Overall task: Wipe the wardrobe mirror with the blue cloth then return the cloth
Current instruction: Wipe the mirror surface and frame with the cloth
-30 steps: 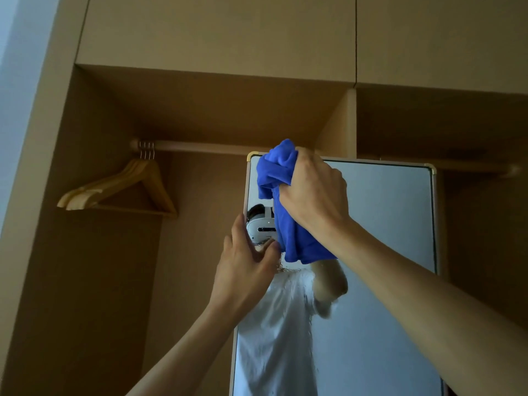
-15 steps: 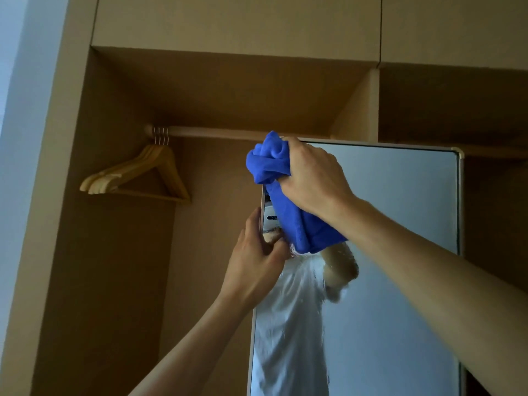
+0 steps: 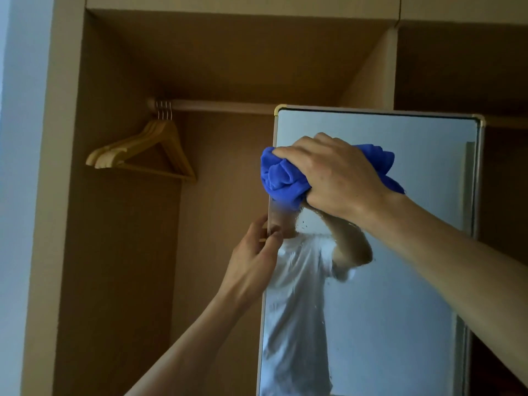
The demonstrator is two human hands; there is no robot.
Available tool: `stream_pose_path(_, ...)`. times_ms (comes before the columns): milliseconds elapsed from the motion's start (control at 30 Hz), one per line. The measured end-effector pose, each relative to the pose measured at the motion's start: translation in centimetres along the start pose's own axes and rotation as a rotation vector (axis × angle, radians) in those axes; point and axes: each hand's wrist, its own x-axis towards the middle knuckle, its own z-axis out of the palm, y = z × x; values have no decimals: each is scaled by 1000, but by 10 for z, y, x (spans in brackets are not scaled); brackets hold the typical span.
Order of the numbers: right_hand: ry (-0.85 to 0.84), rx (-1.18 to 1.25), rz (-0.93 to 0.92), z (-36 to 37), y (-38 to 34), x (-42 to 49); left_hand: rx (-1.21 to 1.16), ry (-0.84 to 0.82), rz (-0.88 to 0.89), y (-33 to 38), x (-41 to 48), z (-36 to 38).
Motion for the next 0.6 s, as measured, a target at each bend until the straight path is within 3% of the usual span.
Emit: stream_pose_path(600, 0, 6, -14, 35, -35, -56, -50, 14, 42, -17, -8, 5)
